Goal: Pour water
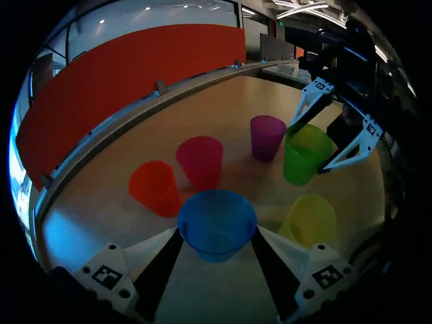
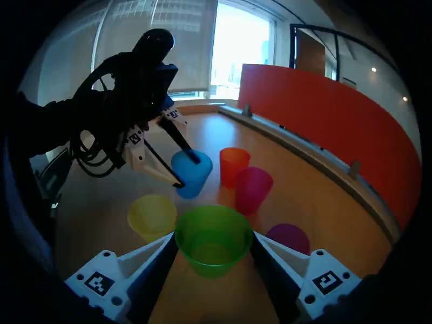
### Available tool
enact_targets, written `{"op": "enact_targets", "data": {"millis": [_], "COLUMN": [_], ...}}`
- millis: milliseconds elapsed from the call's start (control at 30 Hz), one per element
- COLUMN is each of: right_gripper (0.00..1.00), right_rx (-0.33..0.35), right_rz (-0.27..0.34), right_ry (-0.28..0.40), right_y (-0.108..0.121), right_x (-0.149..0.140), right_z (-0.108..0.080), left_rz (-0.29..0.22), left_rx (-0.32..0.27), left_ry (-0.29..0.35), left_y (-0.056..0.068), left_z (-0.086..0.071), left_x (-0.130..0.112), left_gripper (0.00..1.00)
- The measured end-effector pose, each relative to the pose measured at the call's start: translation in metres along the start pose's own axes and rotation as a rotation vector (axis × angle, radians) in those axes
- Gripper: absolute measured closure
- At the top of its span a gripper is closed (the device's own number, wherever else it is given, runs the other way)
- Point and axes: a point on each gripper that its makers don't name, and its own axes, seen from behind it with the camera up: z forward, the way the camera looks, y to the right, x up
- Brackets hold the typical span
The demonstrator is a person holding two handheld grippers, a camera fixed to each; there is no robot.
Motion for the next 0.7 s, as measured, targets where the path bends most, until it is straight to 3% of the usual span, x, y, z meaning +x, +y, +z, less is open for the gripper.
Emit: {"op": "enact_targets", "data": {"millis": [700], "right_gripper": [0.08], "right_rx": [-0.003], "right_rz": [0.003], "right_ry": [-0.011], "right_y": [-0.001], "right_x": [-0.009], "right_z": [0.01], "left_rz": [-0.024], "left_rx": [-0.026], "left_ry": [0.003], "left_y": [0.004], "left_z": [0.009], "left_x": [-0.015], "left_gripper": [0.14]}}
